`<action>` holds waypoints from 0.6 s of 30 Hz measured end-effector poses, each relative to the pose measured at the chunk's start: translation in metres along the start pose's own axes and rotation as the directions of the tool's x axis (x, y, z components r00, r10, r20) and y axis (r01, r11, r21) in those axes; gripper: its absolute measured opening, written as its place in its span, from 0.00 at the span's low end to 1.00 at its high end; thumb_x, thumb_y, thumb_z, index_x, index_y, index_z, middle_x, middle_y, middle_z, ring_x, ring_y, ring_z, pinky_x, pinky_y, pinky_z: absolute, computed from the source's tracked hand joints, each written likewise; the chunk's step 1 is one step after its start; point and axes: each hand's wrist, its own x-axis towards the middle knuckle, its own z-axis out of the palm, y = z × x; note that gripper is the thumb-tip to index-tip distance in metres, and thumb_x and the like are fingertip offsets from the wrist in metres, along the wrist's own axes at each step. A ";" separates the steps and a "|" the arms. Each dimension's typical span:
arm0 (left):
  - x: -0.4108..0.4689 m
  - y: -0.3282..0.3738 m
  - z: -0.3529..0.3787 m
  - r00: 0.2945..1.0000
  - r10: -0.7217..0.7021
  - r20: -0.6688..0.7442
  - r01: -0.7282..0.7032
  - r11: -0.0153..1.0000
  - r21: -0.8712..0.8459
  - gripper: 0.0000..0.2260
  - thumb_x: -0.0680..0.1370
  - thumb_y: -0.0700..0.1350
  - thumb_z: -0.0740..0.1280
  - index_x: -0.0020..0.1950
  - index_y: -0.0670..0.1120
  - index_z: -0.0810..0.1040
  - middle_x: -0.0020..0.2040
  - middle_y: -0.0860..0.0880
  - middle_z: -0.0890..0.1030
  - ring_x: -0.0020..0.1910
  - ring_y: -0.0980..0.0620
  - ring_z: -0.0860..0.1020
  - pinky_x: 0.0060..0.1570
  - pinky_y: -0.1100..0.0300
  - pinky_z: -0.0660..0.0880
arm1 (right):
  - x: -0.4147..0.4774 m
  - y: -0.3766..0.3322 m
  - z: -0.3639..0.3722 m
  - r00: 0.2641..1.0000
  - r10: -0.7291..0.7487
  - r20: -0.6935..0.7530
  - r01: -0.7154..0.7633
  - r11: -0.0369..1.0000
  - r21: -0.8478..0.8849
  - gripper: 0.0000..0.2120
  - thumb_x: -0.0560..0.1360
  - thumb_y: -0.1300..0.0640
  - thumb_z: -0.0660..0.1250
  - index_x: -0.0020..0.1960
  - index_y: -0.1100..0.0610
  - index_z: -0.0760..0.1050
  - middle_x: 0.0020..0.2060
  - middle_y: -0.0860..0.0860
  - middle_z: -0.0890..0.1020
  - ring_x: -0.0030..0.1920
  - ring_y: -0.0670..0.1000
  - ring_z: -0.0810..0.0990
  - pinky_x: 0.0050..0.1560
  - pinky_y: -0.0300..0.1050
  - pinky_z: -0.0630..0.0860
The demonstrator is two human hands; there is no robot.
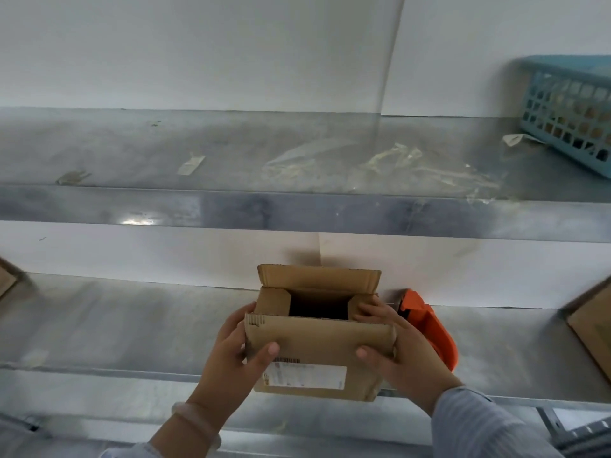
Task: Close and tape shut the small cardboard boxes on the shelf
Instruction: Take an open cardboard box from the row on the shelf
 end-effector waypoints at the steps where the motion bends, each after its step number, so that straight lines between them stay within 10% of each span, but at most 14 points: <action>1: 0.001 -0.001 -0.001 1.000 -0.001 0.010 0.001 1.000 0.000 0.25 0.63 0.73 0.70 0.55 0.62 0.81 0.63 0.65 0.71 0.62 0.58 0.74 0.56 0.54 0.79 | -0.001 0.002 0.001 1.000 0.000 0.002 0.000 1.000 -0.010 0.28 0.67 0.31 0.69 0.66 0.29 0.67 0.71 0.25 0.58 0.71 0.36 0.63 0.73 0.47 0.66; 11: 0.010 -0.002 -0.013 0.994 0.102 0.044 -0.107 0.983 0.149 0.11 0.69 0.63 0.69 0.46 0.60 0.83 0.66 0.66 0.69 0.61 0.63 0.73 0.50 0.72 0.75 | 0.001 0.006 -0.002 0.997 -0.074 0.002 0.073 0.983 -0.169 0.28 0.67 0.28 0.65 0.66 0.27 0.64 0.69 0.22 0.57 0.73 0.34 0.57 0.75 0.48 0.61; 15: 0.014 -0.001 -0.012 0.999 0.034 0.033 -0.037 0.991 0.127 0.10 0.72 0.61 0.68 0.42 0.57 0.85 0.65 0.67 0.71 0.61 0.63 0.74 0.50 0.69 0.77 | -0.002 0.003 -0.001 0.991 -0.133 -0.017 0.130 0.983 -0.129 0.11 0.76 0.35 0.59 0.58 0.30 0.70 0.63 0.16 0.60 0.71 0.28 0.52 0.75 0.46 0.58; 18: 0.018 0.000 -0.006 0.998 -0.054 0.025 0.052 0.996 0.076 0.10 0.72 0.55 0.71 0.52 0.54 0.81 0.64 0.61 0.73 0.60 0.56 0.76 0.46 0.64 0.80 | 0.000 0.004 0.002 0.992 -0.074 -0.099 0.067 0.995 -0.079 0.17 0.76 0.45 0.66 0.60 0.29 0.65 0.60 0.20 0.66 0.68 0.28 0.60 0.74 0.48 0.64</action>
